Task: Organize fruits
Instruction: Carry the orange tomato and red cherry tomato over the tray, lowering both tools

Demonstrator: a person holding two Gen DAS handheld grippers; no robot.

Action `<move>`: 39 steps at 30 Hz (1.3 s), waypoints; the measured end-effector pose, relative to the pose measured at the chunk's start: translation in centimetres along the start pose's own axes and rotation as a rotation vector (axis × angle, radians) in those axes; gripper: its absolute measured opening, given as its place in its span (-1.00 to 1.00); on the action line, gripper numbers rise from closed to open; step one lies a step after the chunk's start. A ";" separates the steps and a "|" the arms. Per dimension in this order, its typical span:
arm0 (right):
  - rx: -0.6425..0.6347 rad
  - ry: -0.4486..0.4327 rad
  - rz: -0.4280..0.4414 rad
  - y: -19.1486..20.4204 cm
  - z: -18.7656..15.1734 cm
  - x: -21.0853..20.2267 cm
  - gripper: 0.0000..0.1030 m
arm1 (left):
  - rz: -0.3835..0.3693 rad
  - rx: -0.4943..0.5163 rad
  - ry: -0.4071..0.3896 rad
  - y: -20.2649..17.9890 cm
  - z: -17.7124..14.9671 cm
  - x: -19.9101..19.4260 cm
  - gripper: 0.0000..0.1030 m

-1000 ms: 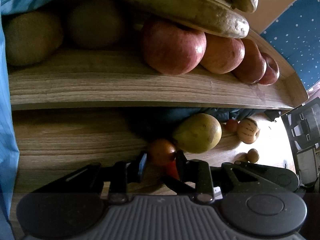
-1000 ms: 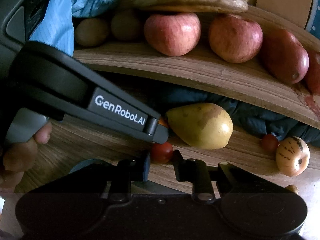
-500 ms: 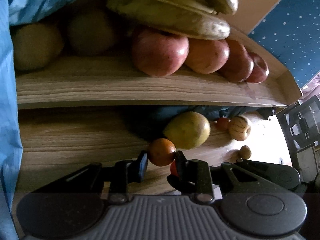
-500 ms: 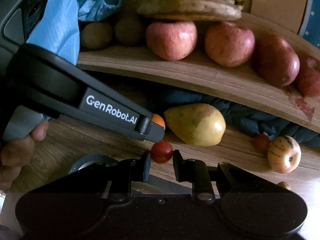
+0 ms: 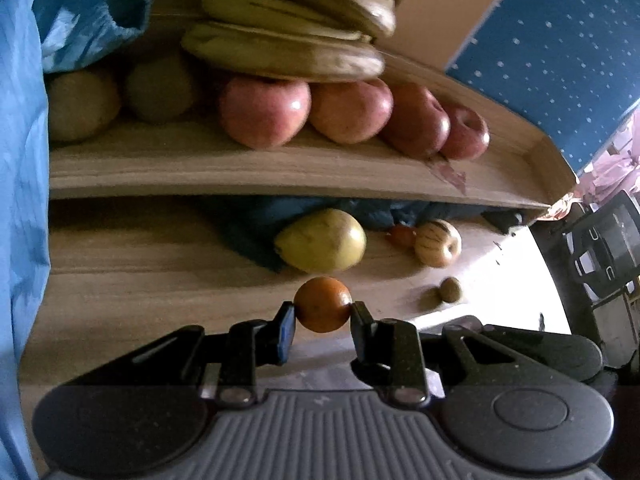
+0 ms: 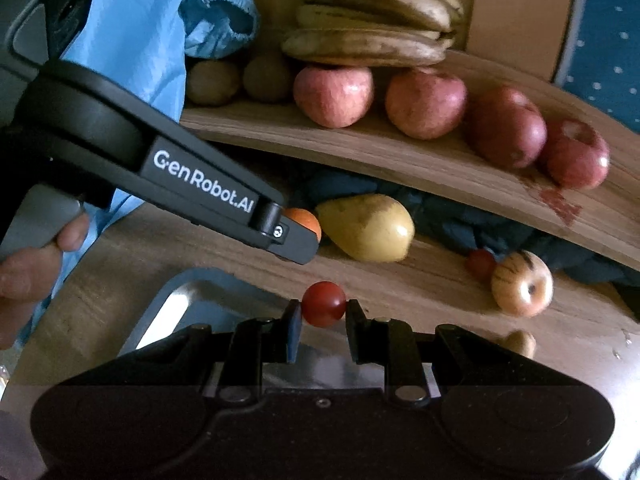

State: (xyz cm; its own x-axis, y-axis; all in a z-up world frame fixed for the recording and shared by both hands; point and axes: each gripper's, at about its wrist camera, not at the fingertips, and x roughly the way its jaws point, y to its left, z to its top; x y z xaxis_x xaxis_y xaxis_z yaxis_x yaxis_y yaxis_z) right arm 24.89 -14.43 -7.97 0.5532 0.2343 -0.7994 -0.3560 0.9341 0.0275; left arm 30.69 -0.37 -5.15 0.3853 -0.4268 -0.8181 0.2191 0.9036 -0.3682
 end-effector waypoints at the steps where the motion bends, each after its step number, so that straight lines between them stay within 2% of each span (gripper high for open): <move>1: 0.003 -0.003 -0.001 -0.2 -0.4 -0.5 -0.52 | -0.001 0.002 0.001 -0.4 -0.3 -0.1 -0.36; 22: 0.044 -0.012 -0.050 -6.0 -9.3 -10.2 -0.52 | -0.051 0.095 0.051 -10.3 -5.5 0.3 -0.36; 30: 0.041 -0.009 -0.049 -7.8 -11.4 -11.8 -0.52 | -0.051 0.111 0.079 -12.5 -7.1 1.1 -0.36; 39: -0.004 0.005 -0.027 -8.1 -13.0 -12.4 -0.52 | -0.029 0.119 0.109 -13.1 -8.8 1.5 -0.36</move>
State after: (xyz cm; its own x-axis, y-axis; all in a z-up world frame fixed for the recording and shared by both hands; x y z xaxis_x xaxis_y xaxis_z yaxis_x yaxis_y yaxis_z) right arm 11.14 -28.44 -6.11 0.5585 0.2079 -0.8030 -0.3445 0.9388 0.0034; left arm 20.52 -12.56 -5.43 0.2789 -0.4402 -0.8535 0.3358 0.8773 -0.3428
